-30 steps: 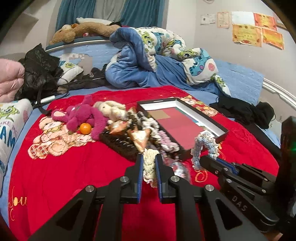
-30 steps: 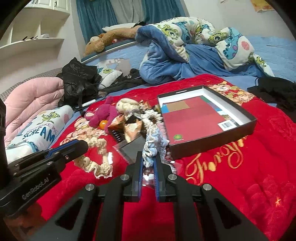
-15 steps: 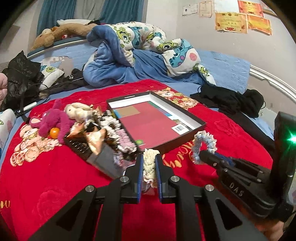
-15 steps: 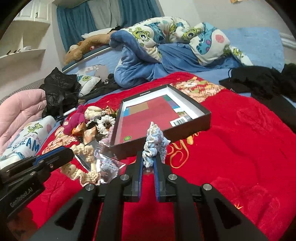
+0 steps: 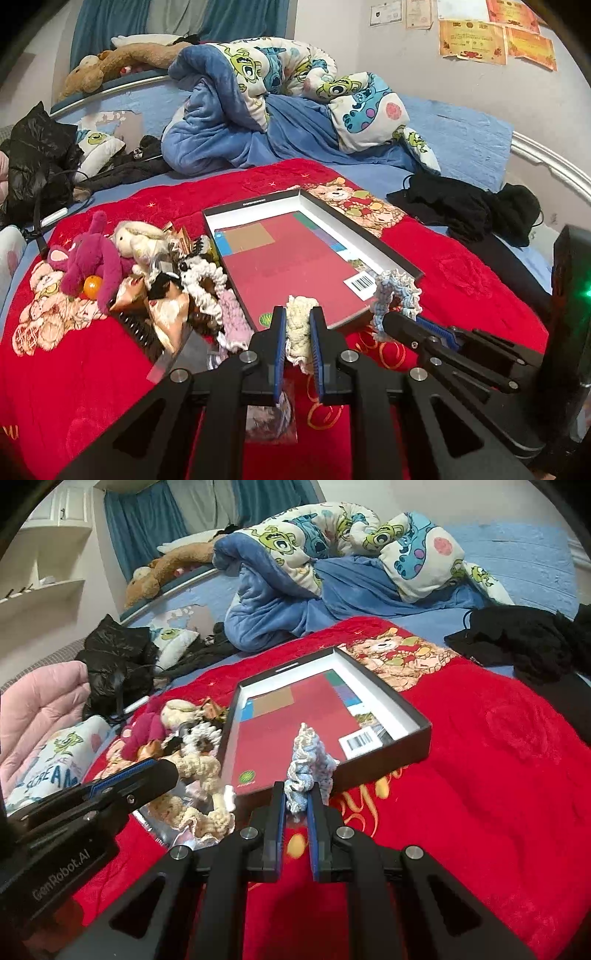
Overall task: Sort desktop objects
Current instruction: 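Carry both scrunchies over the open black box with both tools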
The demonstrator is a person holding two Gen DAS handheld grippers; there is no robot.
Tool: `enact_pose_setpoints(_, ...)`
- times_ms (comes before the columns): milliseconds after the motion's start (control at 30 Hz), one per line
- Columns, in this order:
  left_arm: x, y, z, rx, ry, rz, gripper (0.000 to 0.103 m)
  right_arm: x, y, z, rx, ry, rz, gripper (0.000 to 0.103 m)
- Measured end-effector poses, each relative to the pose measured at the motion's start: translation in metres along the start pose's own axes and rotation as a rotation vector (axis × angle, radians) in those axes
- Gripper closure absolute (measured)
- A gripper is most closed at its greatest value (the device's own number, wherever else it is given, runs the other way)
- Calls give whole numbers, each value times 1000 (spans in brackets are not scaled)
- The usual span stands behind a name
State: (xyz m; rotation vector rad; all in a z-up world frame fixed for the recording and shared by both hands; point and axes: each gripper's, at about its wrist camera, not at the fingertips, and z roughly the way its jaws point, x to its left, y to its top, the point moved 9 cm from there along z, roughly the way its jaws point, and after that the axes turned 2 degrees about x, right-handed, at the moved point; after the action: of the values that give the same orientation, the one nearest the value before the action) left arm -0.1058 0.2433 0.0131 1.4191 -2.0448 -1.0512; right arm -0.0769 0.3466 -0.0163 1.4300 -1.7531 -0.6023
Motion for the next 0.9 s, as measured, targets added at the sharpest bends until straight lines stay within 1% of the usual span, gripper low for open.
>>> enact_pose_setpoints(200,4,12,21,7,22,3,90,-6,19,20,25,-17,-4,92)
enact_pose_setpoints(333,8,24,36,5,22,-12,90,-11,35,32,26,-24,22,91)
enact_pose_setpoints(500,8,34,59,7,28,-2,90,-13,50,50,31,-18,49,91)
enact_pose_setpoints(633,16,29,78,25,30,-29,90,-21,55,66,34,-17,74,91)
enact_pose_setpoints(767,25,17,96,63,25,-63,90,-29,50,82,66,-12,89,91)
enact_pose_setpoints(900,24,9,105,78,37,-56,90,-34,43,90,89,-8,89,91)
